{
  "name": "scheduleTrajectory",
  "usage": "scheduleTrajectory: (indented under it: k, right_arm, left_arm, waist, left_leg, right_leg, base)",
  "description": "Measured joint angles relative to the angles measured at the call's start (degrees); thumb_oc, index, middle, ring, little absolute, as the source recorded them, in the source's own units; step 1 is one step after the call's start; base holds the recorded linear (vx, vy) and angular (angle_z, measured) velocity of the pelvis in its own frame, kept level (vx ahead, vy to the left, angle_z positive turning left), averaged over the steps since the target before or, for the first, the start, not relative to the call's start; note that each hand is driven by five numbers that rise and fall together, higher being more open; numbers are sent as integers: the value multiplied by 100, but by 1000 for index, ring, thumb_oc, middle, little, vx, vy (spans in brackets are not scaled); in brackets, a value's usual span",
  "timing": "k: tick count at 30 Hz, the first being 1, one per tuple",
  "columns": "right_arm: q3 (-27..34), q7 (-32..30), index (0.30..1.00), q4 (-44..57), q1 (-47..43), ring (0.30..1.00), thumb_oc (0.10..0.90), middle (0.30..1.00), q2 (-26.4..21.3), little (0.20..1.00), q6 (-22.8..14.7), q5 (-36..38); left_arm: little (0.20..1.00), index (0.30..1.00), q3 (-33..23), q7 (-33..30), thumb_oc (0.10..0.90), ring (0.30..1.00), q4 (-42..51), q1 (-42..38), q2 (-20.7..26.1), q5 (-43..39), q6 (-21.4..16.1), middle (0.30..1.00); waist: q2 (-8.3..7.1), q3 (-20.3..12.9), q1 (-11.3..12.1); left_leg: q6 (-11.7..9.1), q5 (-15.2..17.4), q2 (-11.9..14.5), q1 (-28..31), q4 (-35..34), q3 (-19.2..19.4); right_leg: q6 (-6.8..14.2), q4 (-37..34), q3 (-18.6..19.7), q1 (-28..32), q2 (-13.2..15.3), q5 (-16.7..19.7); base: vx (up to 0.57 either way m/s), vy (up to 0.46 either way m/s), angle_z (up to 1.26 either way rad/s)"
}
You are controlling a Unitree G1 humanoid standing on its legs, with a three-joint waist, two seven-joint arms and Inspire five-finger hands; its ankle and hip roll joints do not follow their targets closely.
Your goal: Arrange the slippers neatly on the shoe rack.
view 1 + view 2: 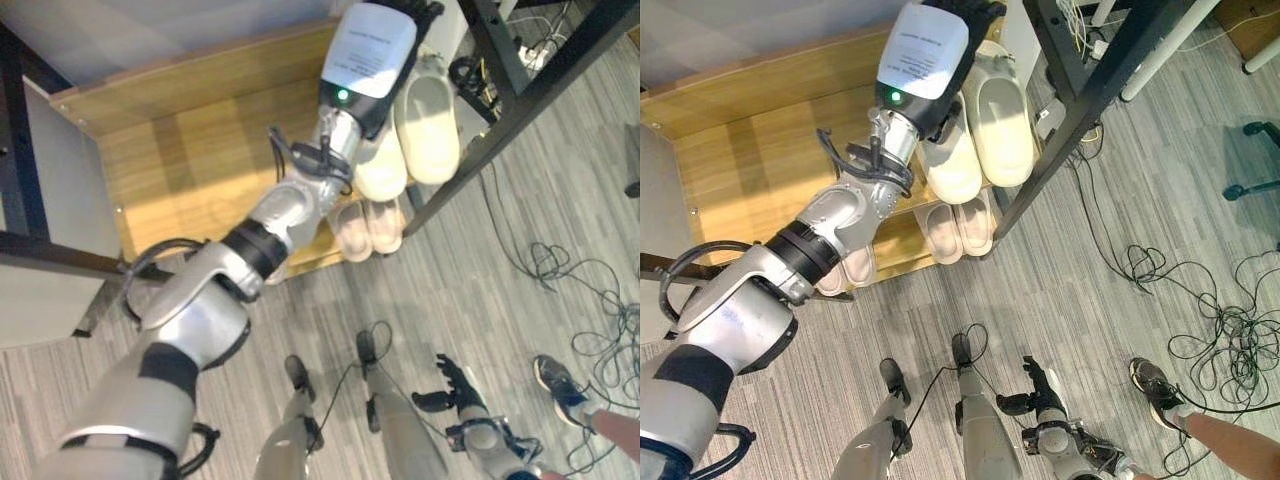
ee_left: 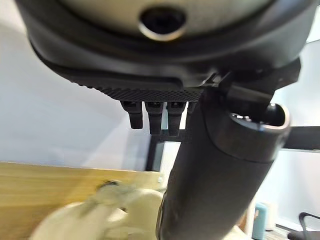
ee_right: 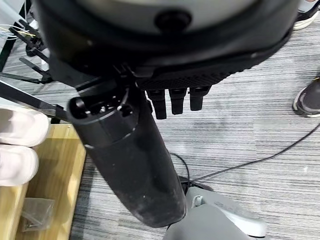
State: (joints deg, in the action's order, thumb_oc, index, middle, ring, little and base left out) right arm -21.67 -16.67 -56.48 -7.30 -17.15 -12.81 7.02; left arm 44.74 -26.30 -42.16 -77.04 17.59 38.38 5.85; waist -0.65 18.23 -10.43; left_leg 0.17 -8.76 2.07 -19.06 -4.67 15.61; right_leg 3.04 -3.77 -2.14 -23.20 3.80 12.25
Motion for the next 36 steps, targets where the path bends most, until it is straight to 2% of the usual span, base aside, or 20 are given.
scheduleTrajectory:
  k: [5, 14, 17, 21, 23, 25, 26, 28, 29, 30, 31, 32, 33, 36]
  right_arm:
    - [4, -4, 900, -25, -11, 900, 800, 900, 55, 900, 36, 3]
    - [54, 3, 900, -269, -6, 900, 800, 900, 110, 900, 70, 106]
    - [59, 4, 900, -294, 5, 900, 800, 900, 109, 900, 118, 105]
    - [97, 18, 900, -302, 36, 900, 800, 900, 162, 900, 198, 101]
    - [295, 18, 900, -433, 45, 900, 800, 900, 257, 900, 240, 98]
    - [323, 19, 900, -472, 80, 900, 800, 900, 275, 900, 248, 97]
    - [465, 26, 900, -493, 99, 900, 800, 900, 373, 900, 311, 96]
    - [547, 29, 900, -496, 135, 900, 800, 900, 425, 900, 333, 96]
    - [586, 44, 900, -501, 233, 900, 800, 900, 466, 900, 335, 94]
    - [687, 60, 900, -513, 405, 900, 800, 900, 501, 900, 340, 94]
    - [712, 58, 900, -524, 446, 900, 800, 900, 521, 900, 357, 95]
    - [917, 62, 900, -520, 468, 900, 800, 900, 627, 900, 419, 98]
    - [992, 56, 900, -520, 454, 900, 800, 900, 645, 900, 454, 104]
    - [1012, 58, 900, -652, 747, 900, 800, 900, 635, 900, 511, 98]
  left_arm:
    - [900, 900, 3, 88, 800, 900, -15, 17, -160, -229, -102, 900]
    - [900, 900, 27, 199, 800, 900, 124, 21, -54, -96, -96, 900]
    - [900, 900, -68, 197, 800, 900, 480, 213, 89, -94, -95, 900]
    - [900, 900, -354, 201, 800, 900, 1109, 873, 217, 40, -142, 900]
    - [900, 900, -660, 197, 800, 900, 1728, 1694, 369, 87, -308, 900]
    - [900, 900, -676, 197, 800, 900, 1850, 1931, 419, 88, -350, 900]
    - [900, 900, -1084, 204, 800, 900, 2281, 2645, 505, 42, -454, 900]
    - [900, 900, -1377, 204, 800, 900, 2649, 3270, 581, -12, -514, 900]
    - [900, 900, -1529, 210, 800, 900, 2858, 3773, 672, -254, -676, 900]
    - [900, 900, -1592, 212, 800, 900, 2943, 4259, 708, -478, -778, 900]
    - [900, 900, -1666, 260, 800, 900, 3048, 4505, 743, -715, -850, 900]
    - [900, 900, -2242, 390, 800, 900, 3701, 5497, 807, -1326, -1157, 900]
    - [900, 900, -2407, 456, 800, 900, 3955, 5950, 830, -1587, -1268, 900]
    - [900, 900, -2587, 792, 800, 900, 4283, 7133, 1012, -2333, -1513, 900]
  waist:
    - [3, -1, -2]
    - [11, -6, 126]
    - [44, -95, 128]
    - [84, -139, 208]
    - [115, -160, 234]
    - [116, -181, 293]
    - [116, -280, 285]
    - [118, -281, 294]
    - [117, -356, 334]
    - [123, -584, 376]
    - [112, -658, 460]
    - [67, -692, 456]
    - [75, -706, 491]
    - [75, -1085, 804]
  left_leg:
    - [13, -13, -8, 16, 0, 8]
    - [16, -39, -10, 182, -1, -16]
    - [8, -33, -10, 243, -1, -22]
    - [-20, 0, -3, 442, -2, -36]
    - [-56, 47, 5, 650, -3, -30]
    - [-65, 67, 9, 709, -4, -59]
    - [-93, 99, 16, 777, -4, -79]
    - [-79, 118, 25, 935, -6, -81]
    - [-107, 161, 32, 1048, -7, -112]
    - [-111, 172, 33, 1047, -19, -187]
    - [-114, 178, 34, 1059, -24, -202]
    - [-138, 225, 39, 1222, -24, -188]
    - [-131, 241, 39, 1315, -24, -200]
    - [-142, 314, 30, 1433, -28, -298]
  right_leg:
    - [10, 2, 8, 14, 6, 24]
    - [4, -30, -16, 203, 16, 47]
    - [4, -49, -23, 276, 19, 45]
    - [6, -99, -38, 507, 13, 39]
    - [11, -105, -28, 710, 4, 0]
    - [35, -105, -55, 787, 1, -60]
    - [40, -105, -80, 861, -2, -73]
    - [38, -106, -87, 1017, -9, -83]
    - [38, -109, -120, 1147, -14, -151]
    - [14, -111, -185, 1177, -11, -204]
    - [12, -109, -211, 1204, -9, -217]
    - [15, -111, -213, 1354, -11, -243]
    - [18, -112, -231, 1454, -10, -260]
    - [46, -115, -324, 1623, 5, -382]
  base:
    - [-7, 0, 0]
    - [0, -1, 1]
    - [0, 0, 0]
    - [34, 3, 1]
    - [14, 5, -2]
    - [42, 17, 6]
    - [49, 6, 5]
    - [25, 14, 4]
    - [37, 24, 18]
    - [48, 19, 21]
    - [63, 34, 13]
    - [39, 35, 2]
    - [26, 40, 5]
    - [7, 39, 17]
